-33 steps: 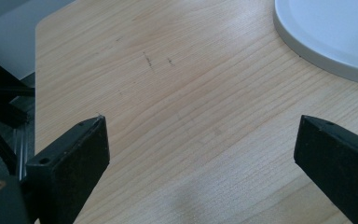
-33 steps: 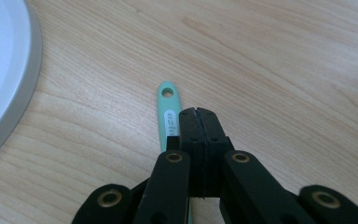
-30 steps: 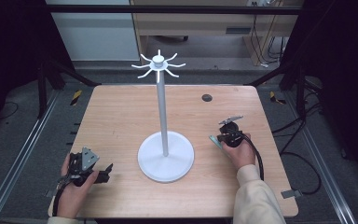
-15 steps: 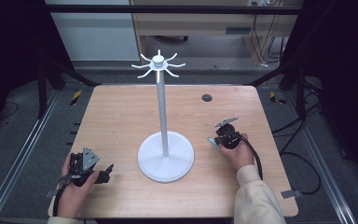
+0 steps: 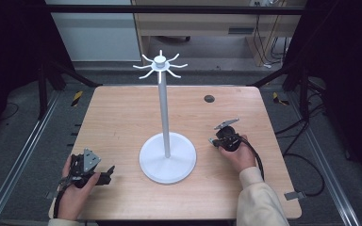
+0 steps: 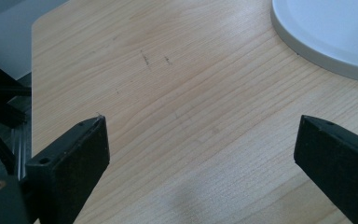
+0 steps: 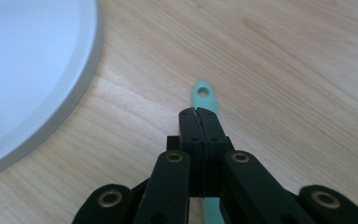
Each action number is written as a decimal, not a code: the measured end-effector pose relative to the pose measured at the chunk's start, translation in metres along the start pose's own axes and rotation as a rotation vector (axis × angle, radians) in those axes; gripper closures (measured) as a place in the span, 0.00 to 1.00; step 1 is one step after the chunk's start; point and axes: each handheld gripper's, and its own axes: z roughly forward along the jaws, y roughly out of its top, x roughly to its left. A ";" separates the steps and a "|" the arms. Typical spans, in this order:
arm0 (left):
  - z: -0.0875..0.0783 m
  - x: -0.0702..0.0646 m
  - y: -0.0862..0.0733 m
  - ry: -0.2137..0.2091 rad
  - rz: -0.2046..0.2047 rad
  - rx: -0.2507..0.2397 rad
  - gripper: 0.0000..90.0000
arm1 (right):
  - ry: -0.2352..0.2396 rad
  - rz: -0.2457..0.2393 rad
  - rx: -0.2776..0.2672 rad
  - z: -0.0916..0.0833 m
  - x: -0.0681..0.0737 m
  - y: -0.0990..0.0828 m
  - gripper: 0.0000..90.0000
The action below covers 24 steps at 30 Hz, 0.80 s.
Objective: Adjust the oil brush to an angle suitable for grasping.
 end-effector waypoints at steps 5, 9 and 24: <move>0.000 0.000 0.000 -0.001 0.000 0.001 0.03 | -0.050 0.042 -0.005 0.002 -0.010 -0.003 1.00; 0.000 0.000 0.000 -0.001 0.002 0.003 0.03 | -0.051 0.069 -0.015 0.003 -0.014 -0.004 1.00; 0.001 -0.001 0.000 -0.005 0.006 0.006 0.03 | -0.003 0.100 0.004 0.006 -0.018 -0.006 1.00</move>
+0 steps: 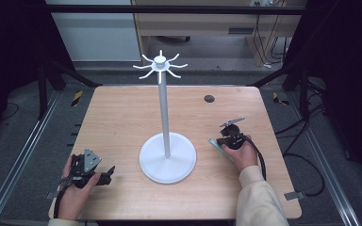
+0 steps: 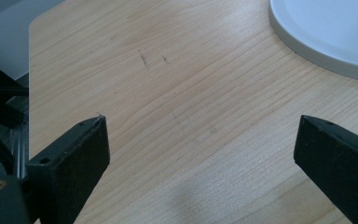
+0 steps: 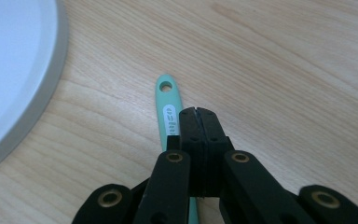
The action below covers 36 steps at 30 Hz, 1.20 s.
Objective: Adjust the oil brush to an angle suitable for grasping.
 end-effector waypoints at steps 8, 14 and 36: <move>0.000 0.000 0.000 0.000 0.000 0.001 0.03 | 0.066 -0.020 0.016 -0.001 0.004 -0.002 1.00; 0.000 0.000 0.000 0.000 -0.001 0.000 0.03 | 0.120 -0.058 0.035 -0.004 0.015 -0.006 1.00; -0.001 0.000 0.000 -0.002 0.001 0.002 0.03 | 0.013 -0.183 0.029 -0.050 0.025 -0.019 0.98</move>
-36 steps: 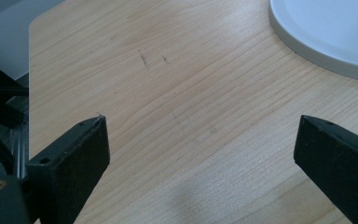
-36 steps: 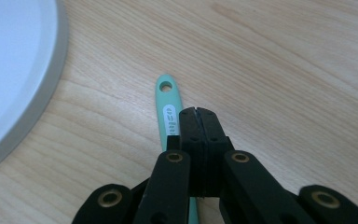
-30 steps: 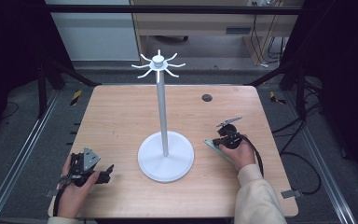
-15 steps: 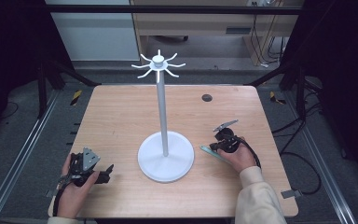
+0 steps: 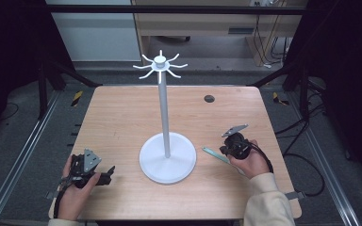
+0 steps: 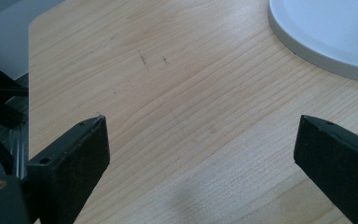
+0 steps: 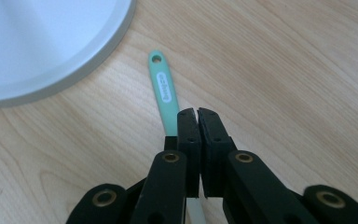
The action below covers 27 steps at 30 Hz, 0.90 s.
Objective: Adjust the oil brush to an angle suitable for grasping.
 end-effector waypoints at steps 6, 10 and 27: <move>0.001 0.000 0.000 -0.001 -0.004 -0.003 0.03 | -0.014 -0.010 0.022 -0.006 -0.002 -0.007 0.95; 0.001 -0.001 0.000 -0.002 -0.001 -0.002 0.03 | -0.014 -0.007 0.037 -0.009 -0.006 -0.011 0.92; 0.001 -0.001 0.000 -0.006 0.008 0.003 0.03 | -0.014 -0.089 0.122 -0.010 -0.004 -0.008 0.83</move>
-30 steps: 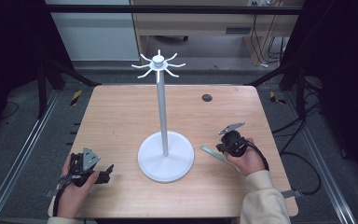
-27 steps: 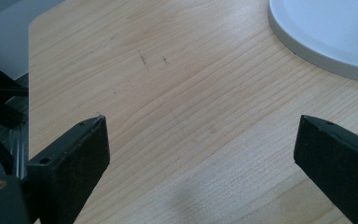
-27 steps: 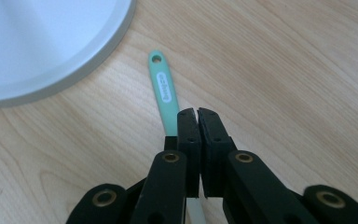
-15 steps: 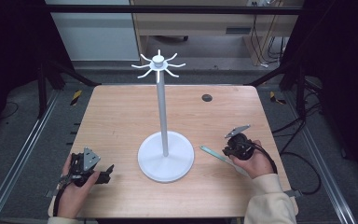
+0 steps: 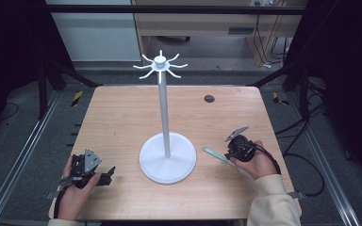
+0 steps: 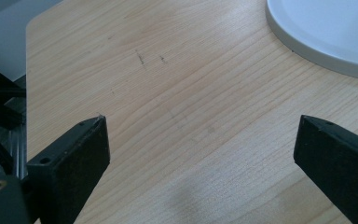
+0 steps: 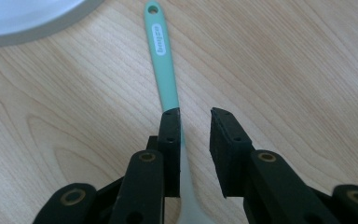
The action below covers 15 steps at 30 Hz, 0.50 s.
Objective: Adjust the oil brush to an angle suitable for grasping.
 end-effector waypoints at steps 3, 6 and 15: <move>0.000 0.000 0.000 -0.002 0.003 0.000 0.03 | -0.005 -0.019 0.020 0.001 -0.001 -0.001 0.82; 0.000 0.000 0.000 -0.003 0.007 0.003 0.03 | -0.003 -0.023 0.026 0.002 -0.001 -0.001 0.82; 0.000 0.000 0.000 -0.006 0.013 0.009 0.03 | 0.012 -0.060 0.073 0.007 0.001 -0.001 0.76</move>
